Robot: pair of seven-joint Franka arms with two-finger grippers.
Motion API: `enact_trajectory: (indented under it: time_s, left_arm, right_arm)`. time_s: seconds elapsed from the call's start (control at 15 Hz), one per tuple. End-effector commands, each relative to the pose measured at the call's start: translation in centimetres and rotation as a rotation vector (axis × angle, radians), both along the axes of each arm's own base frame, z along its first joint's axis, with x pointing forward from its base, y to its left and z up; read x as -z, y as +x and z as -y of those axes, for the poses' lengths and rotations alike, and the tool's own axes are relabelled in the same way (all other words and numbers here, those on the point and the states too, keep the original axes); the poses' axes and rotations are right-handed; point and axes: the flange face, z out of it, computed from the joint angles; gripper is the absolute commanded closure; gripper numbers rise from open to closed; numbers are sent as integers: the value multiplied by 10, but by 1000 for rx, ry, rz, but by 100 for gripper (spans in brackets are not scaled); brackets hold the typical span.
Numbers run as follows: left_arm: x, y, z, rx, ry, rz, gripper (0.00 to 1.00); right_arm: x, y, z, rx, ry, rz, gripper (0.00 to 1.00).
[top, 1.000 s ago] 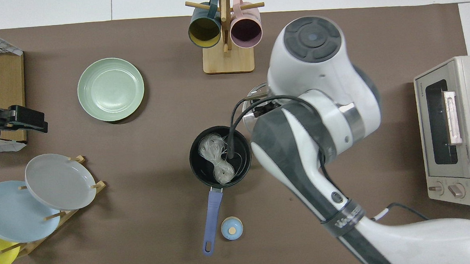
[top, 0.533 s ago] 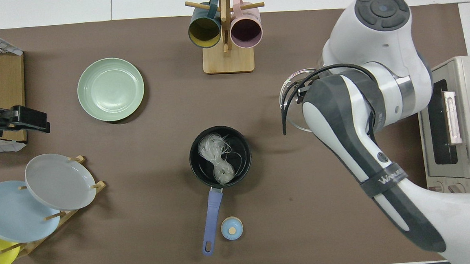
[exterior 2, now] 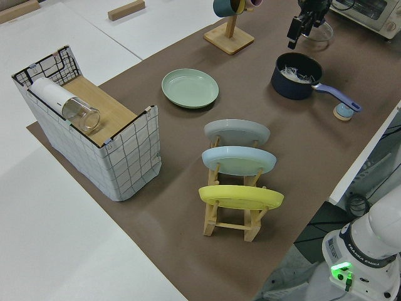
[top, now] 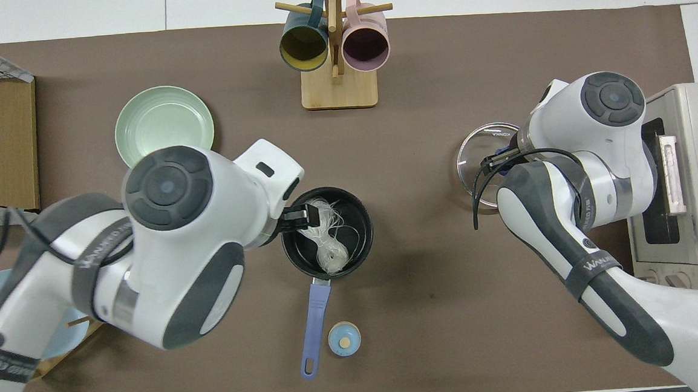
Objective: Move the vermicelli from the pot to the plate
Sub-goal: 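Grasp the vermicelli with the left gripper while the right gripper sets the lid down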
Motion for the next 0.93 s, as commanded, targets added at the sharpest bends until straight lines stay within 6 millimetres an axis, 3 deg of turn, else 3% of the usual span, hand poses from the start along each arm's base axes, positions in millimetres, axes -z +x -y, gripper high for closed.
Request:
enact_trajectory:
  time_s: [0.0, 0.13, 0.2, 0.33, 0.47, 0.6, 0.87]
  left_arm:
    - [45, -13, 25, 3, -13, -3, 0]
    - [64, -19, 25, 3, -21, 10, 0]
    - [72, -22, 31, 12, -23, 13, 0]
    - [94, -24, 42, -2, -26, 0, 0]
    - [101, -29, 52, 7, -32, 1, 0]
    - [112, -27, 55, 11, -33, 2, 0]
    - [140, -30, 67, 24, -31, -1, 0]
  right_arm:
    - [5, -12, 2, -25, -8, -3, 45]
    - [14, -16, 5, -21, -9, -11, 39]
    - [15, -16, 4, -21, -9, -9, 31]
    - [14, -14, 5, -17, -8, -6, 0]
    - [7, -9, 5, -16, -8, -3, 0]
    - [-14, -5, 6, -12, -8, -1, 0]
    - [-104, 4, 31, 40, -22, -63, 0]
